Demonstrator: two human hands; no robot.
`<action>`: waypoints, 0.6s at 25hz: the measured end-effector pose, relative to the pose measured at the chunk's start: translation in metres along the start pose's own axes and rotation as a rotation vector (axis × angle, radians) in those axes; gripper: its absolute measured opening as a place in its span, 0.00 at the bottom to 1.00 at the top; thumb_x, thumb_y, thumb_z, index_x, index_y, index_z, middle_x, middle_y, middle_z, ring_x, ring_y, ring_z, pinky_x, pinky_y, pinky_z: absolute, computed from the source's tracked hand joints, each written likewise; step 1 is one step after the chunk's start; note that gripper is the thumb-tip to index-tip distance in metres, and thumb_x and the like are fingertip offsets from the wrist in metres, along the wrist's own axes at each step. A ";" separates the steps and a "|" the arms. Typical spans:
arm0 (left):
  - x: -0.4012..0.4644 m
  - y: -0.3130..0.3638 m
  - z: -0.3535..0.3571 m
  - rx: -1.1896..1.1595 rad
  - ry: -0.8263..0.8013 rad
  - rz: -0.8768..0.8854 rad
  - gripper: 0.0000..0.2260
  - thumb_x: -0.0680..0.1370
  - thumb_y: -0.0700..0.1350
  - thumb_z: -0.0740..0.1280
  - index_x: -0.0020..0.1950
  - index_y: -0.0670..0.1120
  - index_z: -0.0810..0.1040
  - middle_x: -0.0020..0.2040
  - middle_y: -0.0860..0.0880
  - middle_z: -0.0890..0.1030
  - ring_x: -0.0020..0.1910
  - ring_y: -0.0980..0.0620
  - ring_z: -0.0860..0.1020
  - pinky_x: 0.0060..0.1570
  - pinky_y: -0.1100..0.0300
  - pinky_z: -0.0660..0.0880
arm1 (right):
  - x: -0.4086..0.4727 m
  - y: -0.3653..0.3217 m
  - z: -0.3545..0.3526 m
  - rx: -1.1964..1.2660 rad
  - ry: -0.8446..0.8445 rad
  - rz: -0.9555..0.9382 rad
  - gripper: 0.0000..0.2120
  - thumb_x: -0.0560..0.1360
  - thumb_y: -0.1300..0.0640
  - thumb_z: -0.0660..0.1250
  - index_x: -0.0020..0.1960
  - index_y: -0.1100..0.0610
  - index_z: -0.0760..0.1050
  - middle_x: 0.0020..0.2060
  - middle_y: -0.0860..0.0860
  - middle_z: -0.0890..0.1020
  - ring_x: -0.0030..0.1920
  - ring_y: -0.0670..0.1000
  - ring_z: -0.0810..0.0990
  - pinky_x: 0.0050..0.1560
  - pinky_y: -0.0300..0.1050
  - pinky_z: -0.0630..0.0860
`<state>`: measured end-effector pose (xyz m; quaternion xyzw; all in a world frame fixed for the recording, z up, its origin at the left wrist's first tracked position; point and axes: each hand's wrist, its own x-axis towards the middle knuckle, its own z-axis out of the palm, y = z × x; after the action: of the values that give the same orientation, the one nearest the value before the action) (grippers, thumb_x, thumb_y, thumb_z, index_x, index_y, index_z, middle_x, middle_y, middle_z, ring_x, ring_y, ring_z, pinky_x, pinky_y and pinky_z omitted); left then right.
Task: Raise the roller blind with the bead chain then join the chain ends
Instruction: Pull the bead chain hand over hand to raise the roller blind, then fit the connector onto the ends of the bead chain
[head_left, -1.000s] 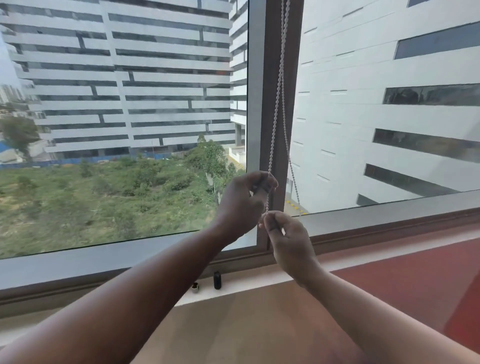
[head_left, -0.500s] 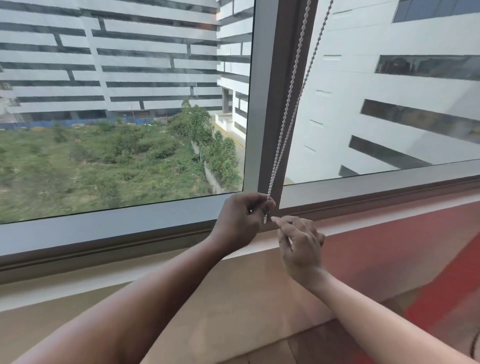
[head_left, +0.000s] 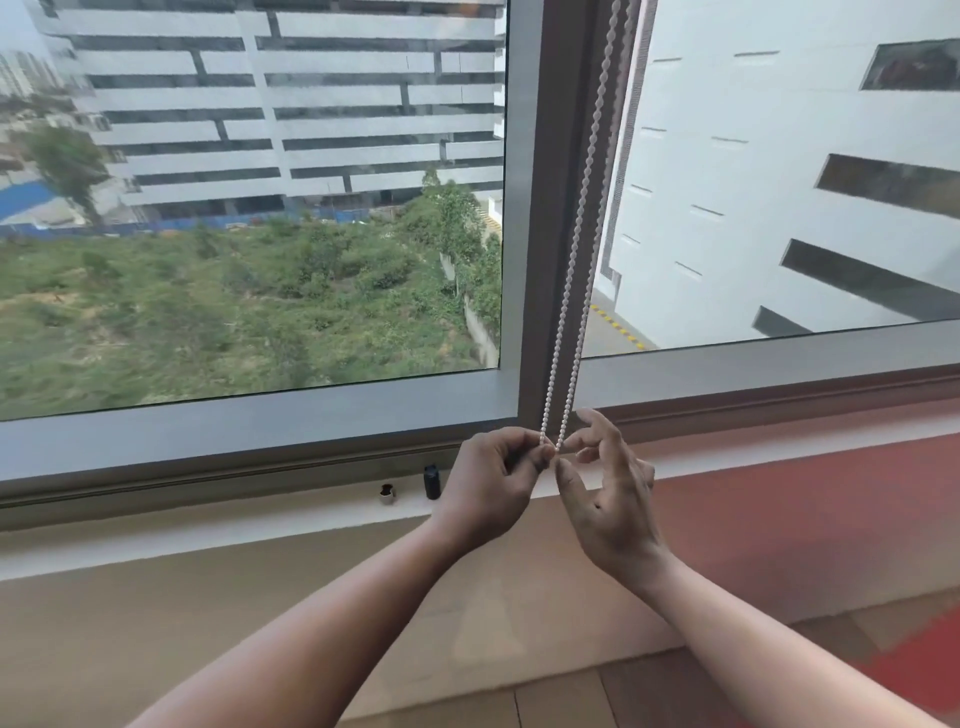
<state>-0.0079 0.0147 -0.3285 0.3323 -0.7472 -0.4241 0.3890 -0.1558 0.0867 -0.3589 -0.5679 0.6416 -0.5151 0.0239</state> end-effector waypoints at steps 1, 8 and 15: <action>0.002 0.000 0.005 -0.004 0.012 -0.008 0.06 0.80 0.45 0.70 0.45 0.49 0.85 0.40 0.43 0.86 0.37 0.52 0.78 0.42 0.48 0.78 | 0.002 0.004 -0.003 0.059 -0.023 0.011 0.20 0.78 0.46 0.65 0.69 0.47 0.73 0.51 0.43 0.82 0.51 0.48 0.80 0.63 0.59 0.67; 0.015 0.012 0.033 0.037 0.040 -0.037 0.06 0.80 0.46 0.70 0.44 0.52 0.85 0.30 0.58 0.76 0.30 0.59 0.69 0.32 0.62 0.68 | 0.041 0.017 -0.010 0.393 -0.092 0.079 0.13 0.80 0.43 0.63 0.47 0.50 0.79 0.41 0.48 0.84 0.44 0.52 0.82 0.49 0.62 0.78; 0.011 0.001 0.014 -0.007 0.078 -0.183 0.03 0.78 0.46 0.73 0.48 0.53 0.86 0.40 0.53 0.85 0.36 0.55 0.74 0.37 0.61 0.73 | 0.051 0.031 0.012 0.528 -0.158 0.075 0.12 0.81 0.44 0.62 0.47 0.50 0.76 0.39 0.48 0.83 0.40 0.53 0.80 0.44 0.58 0.78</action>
<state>-0.0255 0.0113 -0.3294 0.4140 -0.6966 -0.4473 0.3785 -0.1884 0.0350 -0.3576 -0.5562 0.5018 -0.6175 0.2400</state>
